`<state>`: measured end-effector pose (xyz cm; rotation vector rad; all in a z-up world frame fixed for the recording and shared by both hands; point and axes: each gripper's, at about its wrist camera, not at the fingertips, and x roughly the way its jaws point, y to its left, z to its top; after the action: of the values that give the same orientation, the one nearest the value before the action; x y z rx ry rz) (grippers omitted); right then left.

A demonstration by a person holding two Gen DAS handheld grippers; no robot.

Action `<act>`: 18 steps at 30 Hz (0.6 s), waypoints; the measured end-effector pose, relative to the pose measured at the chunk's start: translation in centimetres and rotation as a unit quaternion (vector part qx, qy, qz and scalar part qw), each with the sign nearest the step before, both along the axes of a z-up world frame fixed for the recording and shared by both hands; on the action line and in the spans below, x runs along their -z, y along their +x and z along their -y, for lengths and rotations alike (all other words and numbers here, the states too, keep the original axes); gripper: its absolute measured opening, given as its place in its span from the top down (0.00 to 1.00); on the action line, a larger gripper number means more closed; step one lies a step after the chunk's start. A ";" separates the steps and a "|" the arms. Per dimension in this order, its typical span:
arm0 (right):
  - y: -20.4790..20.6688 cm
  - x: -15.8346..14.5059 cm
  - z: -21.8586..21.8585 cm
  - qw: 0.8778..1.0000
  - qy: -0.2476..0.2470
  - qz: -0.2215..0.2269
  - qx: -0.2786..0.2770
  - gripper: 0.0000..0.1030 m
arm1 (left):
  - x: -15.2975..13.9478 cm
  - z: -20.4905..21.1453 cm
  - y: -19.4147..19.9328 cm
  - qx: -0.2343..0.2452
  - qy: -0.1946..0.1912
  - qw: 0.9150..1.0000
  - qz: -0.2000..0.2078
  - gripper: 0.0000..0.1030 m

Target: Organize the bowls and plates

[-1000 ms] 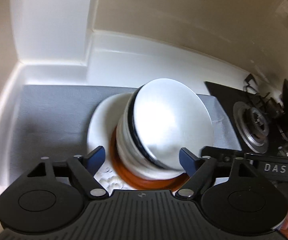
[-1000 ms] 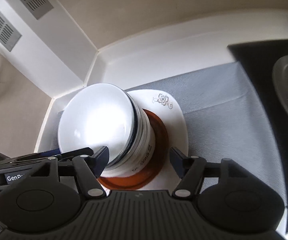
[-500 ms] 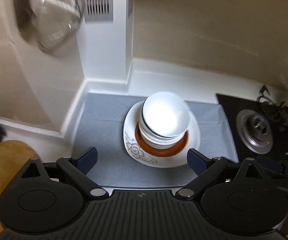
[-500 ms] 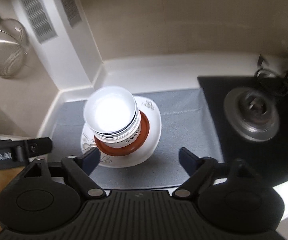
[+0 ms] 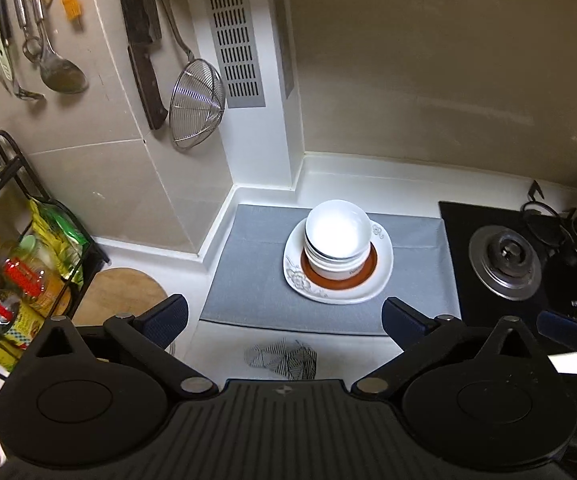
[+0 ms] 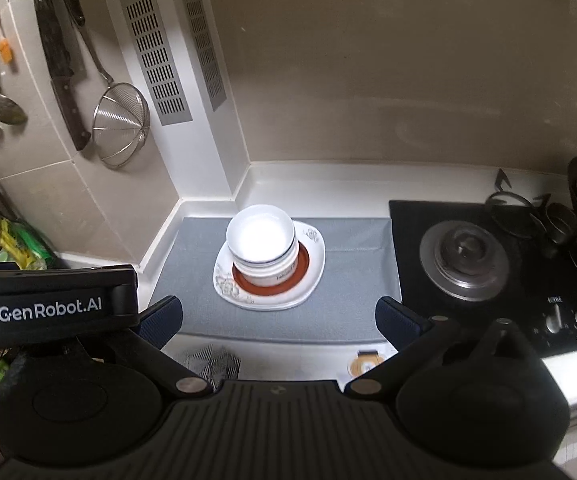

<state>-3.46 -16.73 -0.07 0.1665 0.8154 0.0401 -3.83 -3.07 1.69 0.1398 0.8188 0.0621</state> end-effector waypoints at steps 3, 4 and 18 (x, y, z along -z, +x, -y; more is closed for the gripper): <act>-1.7 -0.3 0.4 1.000 0.003 -0.006 0.001 0.00 | -0.5 1.1 -1.9 0.003 0.023 1.000 0.007 0.00; -2.2 -0.4 0.5 1.000 0.002 -0.009 0.002 0.00 | -0.5 1.3 -2.4 0.003 0.028 1.000 0.008 0.00; -6.4 -1.3 0.5 1.000 -0.019 -0.005 0.011 0.00 | -0.9 1.5 -6.3 -0.003 0.006 1.000 0.001 0.00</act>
<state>-9.86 -17.25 1.21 0.1393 0.8232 0.0021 -10.14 -4.62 2.61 0.1479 0.8175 0.0726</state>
